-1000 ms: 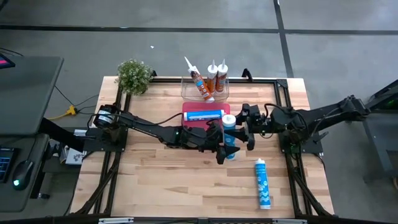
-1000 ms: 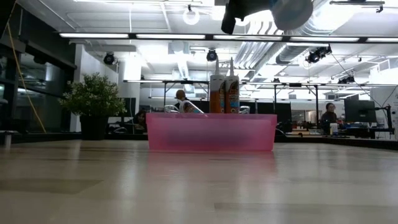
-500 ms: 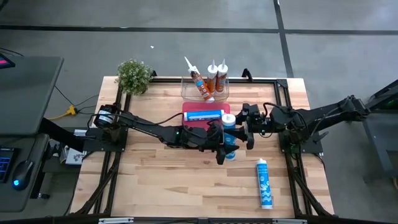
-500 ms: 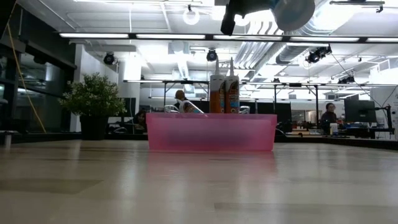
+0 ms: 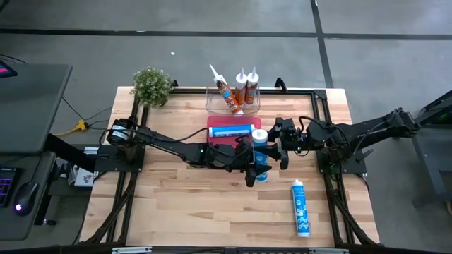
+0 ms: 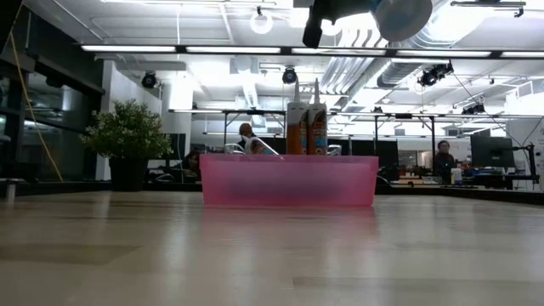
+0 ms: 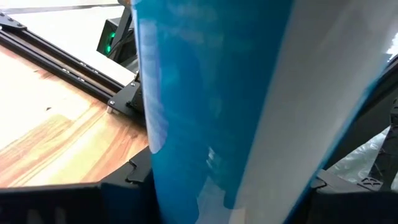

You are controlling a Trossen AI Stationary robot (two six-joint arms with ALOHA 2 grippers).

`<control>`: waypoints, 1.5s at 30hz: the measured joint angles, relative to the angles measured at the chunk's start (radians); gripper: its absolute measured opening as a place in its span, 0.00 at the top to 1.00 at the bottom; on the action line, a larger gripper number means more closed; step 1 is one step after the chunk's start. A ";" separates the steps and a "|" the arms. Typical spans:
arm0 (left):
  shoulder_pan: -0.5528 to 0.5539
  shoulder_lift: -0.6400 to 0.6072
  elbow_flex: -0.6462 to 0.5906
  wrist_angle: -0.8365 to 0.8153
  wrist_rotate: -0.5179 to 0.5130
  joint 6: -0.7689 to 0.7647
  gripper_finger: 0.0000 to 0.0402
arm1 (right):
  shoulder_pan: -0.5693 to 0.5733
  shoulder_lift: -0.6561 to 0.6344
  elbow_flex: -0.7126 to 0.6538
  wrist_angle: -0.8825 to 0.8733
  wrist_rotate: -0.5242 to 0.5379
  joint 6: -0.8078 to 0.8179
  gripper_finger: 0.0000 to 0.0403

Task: Pick & place silicon tubes, Sealant and Lysol wipes
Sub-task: Put the right blue sealant into the red container

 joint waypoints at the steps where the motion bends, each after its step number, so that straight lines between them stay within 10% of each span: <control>1: 0.000 0.000 0.000 0.000 0.000 0.000 0.52 | 0.000 0.000 0.000 0.000 0.000 0.001 0.47; 11: -0.002 0.000 0.000 -0.014 0.006 -0.002 0.52 | -0.001 -0.092 0.000 -0.085 0.061 0.003 0.17; 33: 0.144 -0.190 0.007 -0.770 0.055 0.139 0.53 | 0.054 -0.366 0.000 -0.728 0.097 0.229 0.19; 45: 0.271 -0.119 0.262 -1.265 0.080 0.427 0.53 | 0.062 -0.365 -0.001 -1.014 0.213 0.409 0.19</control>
